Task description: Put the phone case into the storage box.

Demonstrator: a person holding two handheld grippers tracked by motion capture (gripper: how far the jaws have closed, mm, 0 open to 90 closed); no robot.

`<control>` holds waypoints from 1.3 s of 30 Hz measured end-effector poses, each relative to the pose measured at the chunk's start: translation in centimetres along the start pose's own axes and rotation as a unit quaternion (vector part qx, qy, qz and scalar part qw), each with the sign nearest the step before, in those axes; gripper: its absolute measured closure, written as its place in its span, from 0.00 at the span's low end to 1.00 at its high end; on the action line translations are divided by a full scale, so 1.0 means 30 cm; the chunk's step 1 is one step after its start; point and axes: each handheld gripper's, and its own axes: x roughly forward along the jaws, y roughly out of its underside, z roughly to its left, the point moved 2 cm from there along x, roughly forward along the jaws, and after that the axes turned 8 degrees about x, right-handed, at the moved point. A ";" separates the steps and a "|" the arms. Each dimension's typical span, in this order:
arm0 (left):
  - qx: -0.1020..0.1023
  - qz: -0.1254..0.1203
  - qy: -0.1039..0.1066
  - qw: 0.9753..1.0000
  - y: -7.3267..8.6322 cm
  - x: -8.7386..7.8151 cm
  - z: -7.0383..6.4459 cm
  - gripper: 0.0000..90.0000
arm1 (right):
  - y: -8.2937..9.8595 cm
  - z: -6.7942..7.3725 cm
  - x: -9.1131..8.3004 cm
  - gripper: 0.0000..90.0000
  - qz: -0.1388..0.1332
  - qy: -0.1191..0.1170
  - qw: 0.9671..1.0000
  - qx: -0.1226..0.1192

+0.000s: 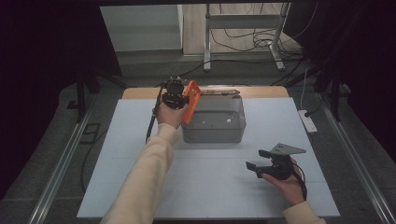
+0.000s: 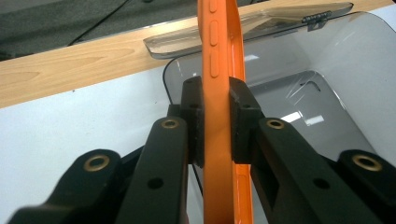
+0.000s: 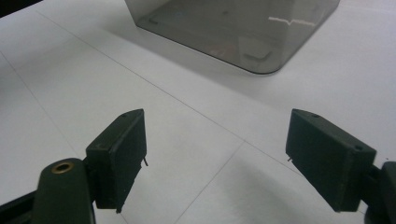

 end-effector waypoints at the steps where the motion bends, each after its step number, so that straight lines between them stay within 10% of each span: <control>1: 0.000 0.000 0.000 1.000 0.000 0.000 0.000 0.88 | 0.000 0.000 0.000 0.22 0.000 0.000 1.000 0.000; 39: -0.009 0.031 -0.014 0.999 0.029 0.057 -0.015 0.88 | 0.002 0.001 0.003 0.22 0.004 0.002 1.000 -0.005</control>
